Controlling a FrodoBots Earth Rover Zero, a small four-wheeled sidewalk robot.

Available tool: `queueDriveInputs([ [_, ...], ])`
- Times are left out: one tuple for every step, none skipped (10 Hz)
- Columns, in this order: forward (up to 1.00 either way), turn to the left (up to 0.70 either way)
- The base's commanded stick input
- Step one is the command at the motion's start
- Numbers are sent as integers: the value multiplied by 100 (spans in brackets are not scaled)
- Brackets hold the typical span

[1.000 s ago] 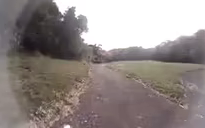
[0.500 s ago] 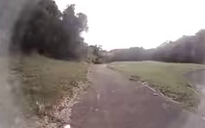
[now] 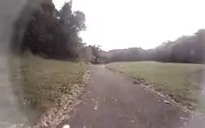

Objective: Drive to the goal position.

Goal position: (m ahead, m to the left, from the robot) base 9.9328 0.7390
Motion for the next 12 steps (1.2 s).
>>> queueDriveInputs([
  [85, 0],
  [85, 0],
  [85, 0],
  [85, 0],
  [85, 0],
  [85, 0],
  [85, 0],
  [85, 0],
  [85, 0],
  [85, 0],
  [85, 0],
  [85, 0],
])
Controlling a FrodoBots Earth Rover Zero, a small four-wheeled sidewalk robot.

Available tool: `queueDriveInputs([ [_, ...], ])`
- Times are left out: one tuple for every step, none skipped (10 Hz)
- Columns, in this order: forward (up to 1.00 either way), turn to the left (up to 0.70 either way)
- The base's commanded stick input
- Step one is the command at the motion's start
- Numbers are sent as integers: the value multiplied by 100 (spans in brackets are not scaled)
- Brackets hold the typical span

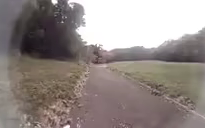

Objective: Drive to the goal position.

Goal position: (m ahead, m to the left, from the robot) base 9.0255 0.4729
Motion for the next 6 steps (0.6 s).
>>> queueDriveInputs([
  [85, 0],
  [85, 0],
  [85, 0],
  [85, 0],
  [85, 0],
  [85, 0],
])
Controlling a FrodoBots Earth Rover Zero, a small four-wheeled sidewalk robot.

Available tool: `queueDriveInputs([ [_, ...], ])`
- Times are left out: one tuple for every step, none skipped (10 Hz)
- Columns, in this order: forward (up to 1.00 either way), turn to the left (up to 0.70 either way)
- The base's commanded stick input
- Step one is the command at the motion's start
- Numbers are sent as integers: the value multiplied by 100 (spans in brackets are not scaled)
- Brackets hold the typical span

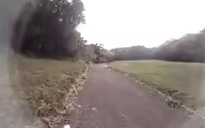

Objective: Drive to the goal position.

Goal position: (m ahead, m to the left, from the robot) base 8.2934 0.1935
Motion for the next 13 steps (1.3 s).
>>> queueDriveInputs([
  [85, 0],
  [85, 0],
  [85, 0],
  [85, 0],
  [85, 0],
  [85, 0],
  [85, 0],
  [85, 0],
  [85, 0],
  [85, 0],
  [85, 0],
  [85, 0],
  [85, 0],
])
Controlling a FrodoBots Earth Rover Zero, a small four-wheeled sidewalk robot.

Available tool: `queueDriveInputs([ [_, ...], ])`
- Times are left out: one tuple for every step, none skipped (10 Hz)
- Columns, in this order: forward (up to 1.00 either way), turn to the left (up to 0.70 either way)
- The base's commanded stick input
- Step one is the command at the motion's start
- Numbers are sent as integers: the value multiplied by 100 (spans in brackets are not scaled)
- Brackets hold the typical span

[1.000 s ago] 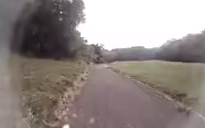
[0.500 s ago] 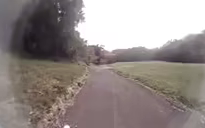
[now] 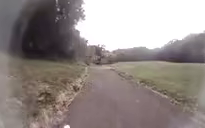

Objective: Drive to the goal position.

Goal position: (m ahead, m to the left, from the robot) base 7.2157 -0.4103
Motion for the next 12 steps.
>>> queueDriveInputs([
  [85, 0],
  [85, 0],
  [85, 0],
  [85, 0],
  [85, -2],
  [85, -5],
  [85, -7],
  [85, -10],
  [85, 0],
  [85, 0],
  [85, 0],
  [85, 0],
])
